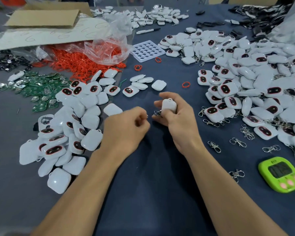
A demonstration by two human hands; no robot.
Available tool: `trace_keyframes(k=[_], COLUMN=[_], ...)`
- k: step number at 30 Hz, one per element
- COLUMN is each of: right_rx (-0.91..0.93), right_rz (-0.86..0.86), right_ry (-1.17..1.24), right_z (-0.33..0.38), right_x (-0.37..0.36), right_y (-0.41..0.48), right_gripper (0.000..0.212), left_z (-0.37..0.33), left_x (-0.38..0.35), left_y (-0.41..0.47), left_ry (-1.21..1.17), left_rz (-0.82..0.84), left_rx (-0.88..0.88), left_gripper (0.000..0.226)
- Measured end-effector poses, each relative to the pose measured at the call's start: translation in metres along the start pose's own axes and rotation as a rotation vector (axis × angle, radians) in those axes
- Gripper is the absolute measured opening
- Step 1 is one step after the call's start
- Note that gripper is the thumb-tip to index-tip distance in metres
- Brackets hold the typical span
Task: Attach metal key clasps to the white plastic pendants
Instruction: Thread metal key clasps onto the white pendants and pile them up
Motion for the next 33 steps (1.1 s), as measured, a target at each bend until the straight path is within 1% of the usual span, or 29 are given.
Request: trace_keyframes(k=[2,3,5,6,8,10,13,15,20,24,30,33], right_rx=[0.026,0.036,0.062,0.081,0.116,0.119,0.111,0.1,0.109,0.125,0.105,0.101], right_rz=[-0.082,-0.113,-0.154,-0.157,-0.105,-0.051,-0.084,-0.087,-0.021,0.001,0.037,0.036], right_ry=[0.011,-0.016,-0.141,-0.212,-0.311,-0.357,-0.405,-0.423,-0.495,-0.539,-0.578,-0.593], right_z=[-0.003,-0.004,-0.007,-0.009,-0.011,-0.013,-0.012,-0.012,-0.012,-0.01,-0.009,-0.009], right_x=[0.01,0.015,0.023,0.026,0.028,0.028,0.028,0.028,0.024,0.023,0.024,0.024], right_y=[-0.004,-0.008,-0.017,-0.021,-0.027,-0.031,-0.031,-0.029,-0.027,-0.025,-0.022,-0.022], right_gripper=[0.046,0.046,0.04,0.033,0.023,0.023,0.028,0.027,0.015,0.018,0.019,0.018], left_z=[-0.007,-0.01,-0.011,-0.01,-0.006,-0.005,-0.004,-0.003,-0.002,-0.002,-0.003,-0.002], left_x=[-0.013,-0.017,-0.019,-0.02,-0.02,-0.02,-0.02,-0.02,-0.019,-0.019,-0.02,-0.02], left_y=[-0.004,-0.004,-0.004,-0.003,-0.001,0.0,0.003,0.005,0.006,0.006,0.005,0.004], left_ry=[0.111,0.126,0.109,0.1,0.08,0.041,-0.037,-0.06,-0.1,-0.098,-0.111,-0.101], left_rz=[0.103,0.141,0.211,0.24,0.281,0.315,0.377,0.407,0.427,0.42,0.414,0.404], left_rx=[-0.076,-0.097,-0.08,-0.058,-0.016,0.016,0.029,0.043,0.05,0.049,0.049,0.064], left_gripper=[0.012,0.01,0.009,0.009,0.01,0.009,0.008,0.009,0.013,0.013,0.024,0.016])
Point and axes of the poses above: each hand's wrist, its own y-axis towards the middle knuckle, its own x-axis out of the back of the hand, z = x × y, the point moved 4 cm from there along y, towards the middle knuckle, and after that the axes turned 15 degrees about -y, right-handed, at the moved point
